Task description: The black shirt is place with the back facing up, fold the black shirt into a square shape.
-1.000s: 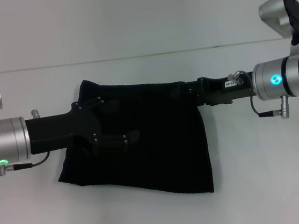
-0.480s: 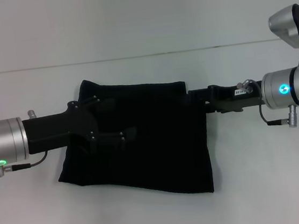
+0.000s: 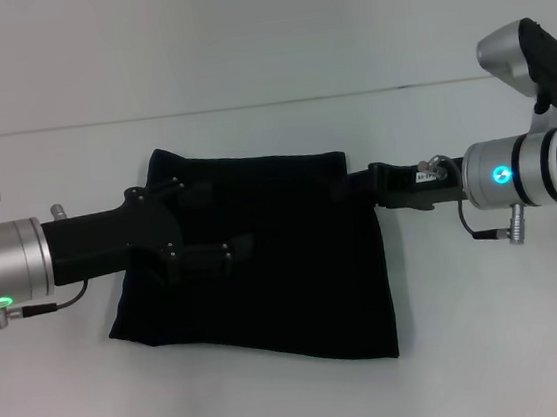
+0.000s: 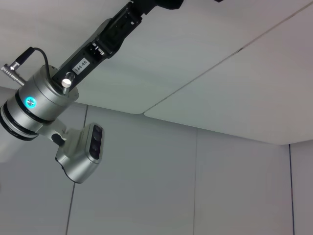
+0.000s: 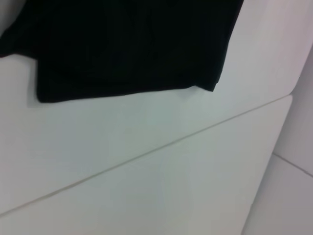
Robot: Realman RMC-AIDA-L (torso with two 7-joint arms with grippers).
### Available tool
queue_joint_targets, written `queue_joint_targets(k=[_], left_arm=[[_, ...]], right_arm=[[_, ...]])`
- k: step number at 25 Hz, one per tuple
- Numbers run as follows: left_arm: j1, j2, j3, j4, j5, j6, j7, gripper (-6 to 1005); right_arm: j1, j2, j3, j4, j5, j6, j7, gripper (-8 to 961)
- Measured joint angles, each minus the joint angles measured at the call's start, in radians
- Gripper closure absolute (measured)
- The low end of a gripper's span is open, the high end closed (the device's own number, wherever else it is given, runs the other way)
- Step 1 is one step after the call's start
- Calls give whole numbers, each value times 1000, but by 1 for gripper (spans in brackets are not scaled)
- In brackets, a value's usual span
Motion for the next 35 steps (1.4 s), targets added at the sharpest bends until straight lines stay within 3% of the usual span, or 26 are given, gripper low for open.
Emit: queue_joint_targets(k=[7, 15, 21, 35], left_arm=[[4, 0, 0, -7, 0, -9, 0, 48], [4, -1, 0, -7, -1, -9, 0, 48], [4, -2, 0, -6, -11, -18, 0, 51], [0, -7, 3, -9, -24, -37, 0, 66]], right_arm=[[-6, -1, 4, -2, 1, 13, -9, 622], [-2, -12, 15, -10, 2, 15, -24, 859], [2, -22, 15, -16, 2, 10, -24, 940], [-8, -27, 13, -28, 2, 4, -22, 938]])
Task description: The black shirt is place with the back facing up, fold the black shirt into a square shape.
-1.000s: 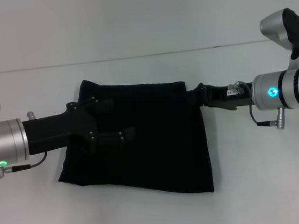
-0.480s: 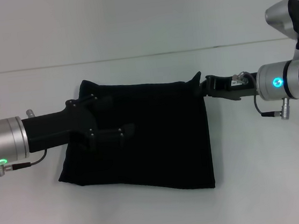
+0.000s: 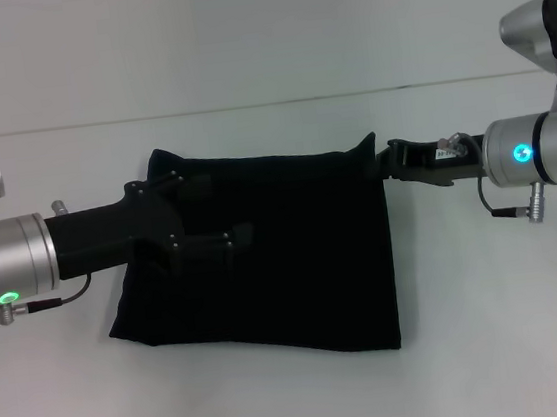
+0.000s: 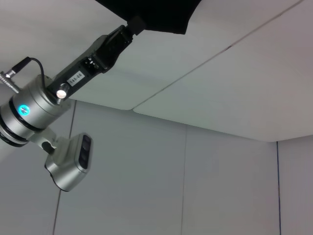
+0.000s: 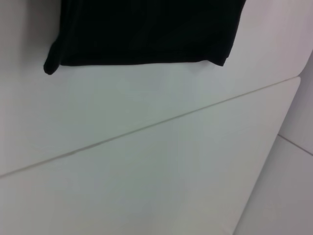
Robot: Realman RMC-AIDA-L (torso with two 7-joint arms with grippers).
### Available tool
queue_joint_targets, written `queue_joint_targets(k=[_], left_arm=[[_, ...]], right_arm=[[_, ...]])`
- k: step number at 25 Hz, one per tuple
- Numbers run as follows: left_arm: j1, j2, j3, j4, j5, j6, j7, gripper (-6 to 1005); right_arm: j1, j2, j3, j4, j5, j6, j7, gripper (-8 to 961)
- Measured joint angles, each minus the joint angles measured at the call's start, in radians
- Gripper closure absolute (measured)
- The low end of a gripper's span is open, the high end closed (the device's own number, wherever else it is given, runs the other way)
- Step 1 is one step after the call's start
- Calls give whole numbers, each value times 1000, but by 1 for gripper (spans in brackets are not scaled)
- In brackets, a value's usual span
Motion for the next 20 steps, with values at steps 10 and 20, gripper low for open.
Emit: queue_joint_targets(k=[10, 20], left_arm=[[-25, -10, -1, 0, -14, -126, -93, 65], [-85, -4, 10, -33, -44, -361, -350, 65]], right_arm=[[-103, 27, 10, -99, 67, -18, -85, 776], [-184, -45, 11, -128, 158, -200, -182, 327]])
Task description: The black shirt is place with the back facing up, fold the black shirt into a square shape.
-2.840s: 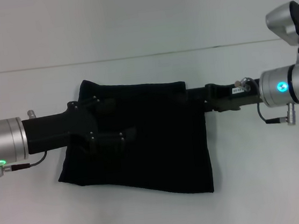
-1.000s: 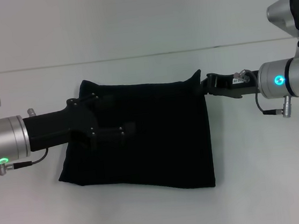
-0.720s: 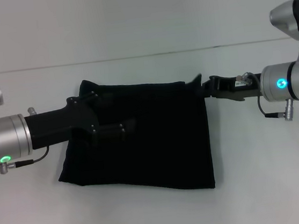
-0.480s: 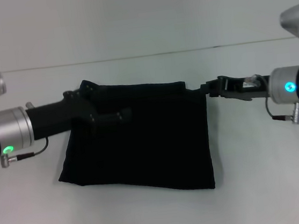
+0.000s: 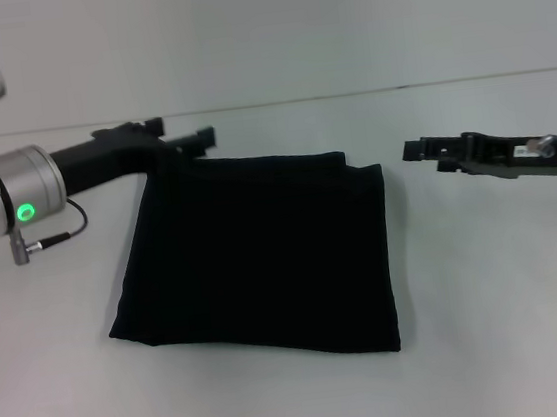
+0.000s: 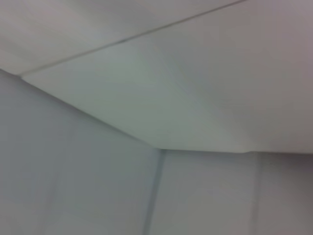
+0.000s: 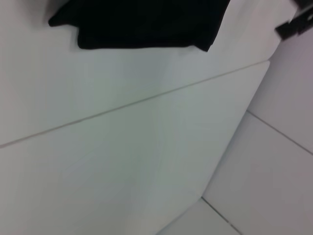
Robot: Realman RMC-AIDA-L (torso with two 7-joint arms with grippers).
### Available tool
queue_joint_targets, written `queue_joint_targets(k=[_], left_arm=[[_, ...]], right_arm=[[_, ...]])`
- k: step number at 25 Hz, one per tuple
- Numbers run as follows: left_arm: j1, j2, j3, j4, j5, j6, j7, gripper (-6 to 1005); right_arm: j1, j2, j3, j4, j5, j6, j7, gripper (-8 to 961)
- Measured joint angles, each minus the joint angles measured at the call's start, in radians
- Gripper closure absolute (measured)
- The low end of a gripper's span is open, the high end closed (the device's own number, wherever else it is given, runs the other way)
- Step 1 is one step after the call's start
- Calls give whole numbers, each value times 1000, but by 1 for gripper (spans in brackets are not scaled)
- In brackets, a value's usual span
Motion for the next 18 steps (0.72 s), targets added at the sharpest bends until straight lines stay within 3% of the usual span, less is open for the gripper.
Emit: queue_joint_targets(k=[6, 9, 12, 18], left_arm=[[-5, 14, 0, -3, 2, -67, -117, 65], [11, 17, -8, 11, 2, -63, -118, 65], [30, 18, -11, 37, 3, -47, -108, 65], [52, 13, -13, 70, -4, -31, -82, 65]], right_arm=[[-8, -46, -8, 7, -22, -82, 15, 75], [4, -59, -13, 8, -79, -130, 69, 80], [23, -60, -17, 11, -146, -157, 126, 85], [83, -36, -19, 74, -213, -147, 165, 95]])
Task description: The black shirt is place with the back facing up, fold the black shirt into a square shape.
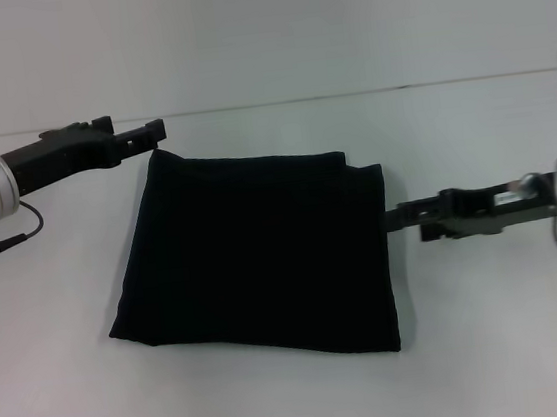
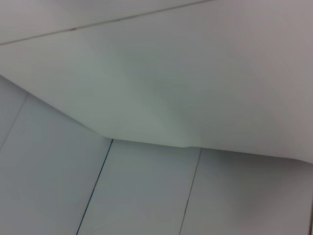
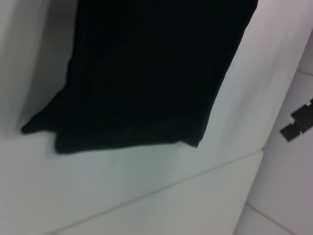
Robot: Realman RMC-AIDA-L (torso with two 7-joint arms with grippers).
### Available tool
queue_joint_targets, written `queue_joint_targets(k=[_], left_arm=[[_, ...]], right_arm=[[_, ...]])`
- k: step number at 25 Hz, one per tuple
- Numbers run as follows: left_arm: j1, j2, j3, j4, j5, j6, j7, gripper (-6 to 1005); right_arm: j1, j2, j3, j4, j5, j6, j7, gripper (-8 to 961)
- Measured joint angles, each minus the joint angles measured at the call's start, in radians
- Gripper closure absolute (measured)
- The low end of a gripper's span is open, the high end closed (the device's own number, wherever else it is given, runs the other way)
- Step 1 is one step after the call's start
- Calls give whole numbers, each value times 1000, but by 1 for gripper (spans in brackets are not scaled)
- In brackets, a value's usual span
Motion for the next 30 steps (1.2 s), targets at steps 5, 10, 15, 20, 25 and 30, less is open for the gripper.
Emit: queue_joint_targets(k=[5, 10, 15, 20, 25, 30], left_arm=[[-1, 0, 0, 1, -2, 0, 0, 65], [-1, 1, 0, 1, -3, 0, 0, 65], [2, 2, -1, 1, -4, 0, 7, 65], [2, 5, -10, 4, -4, 0, 9, 65], [4, 5, -11, 11, -4, 0, 10, 65], [5, 5, -11, 12, -2, -1, 10, 65]], right_arm=[[44, 26, -17, 50, -6, 50, 20, 103], [60, 55, -48, 61, -6, 107, 56, 111], [72, 75, -52, 81, -5, 161, 66, 120], [87, 97, -51, 110, 0, 214, 67, 128], [106, 115, -52, 114, 0, 250, 67, 136], [116, 117, -53, 119, -1, 268, 87, 144]])
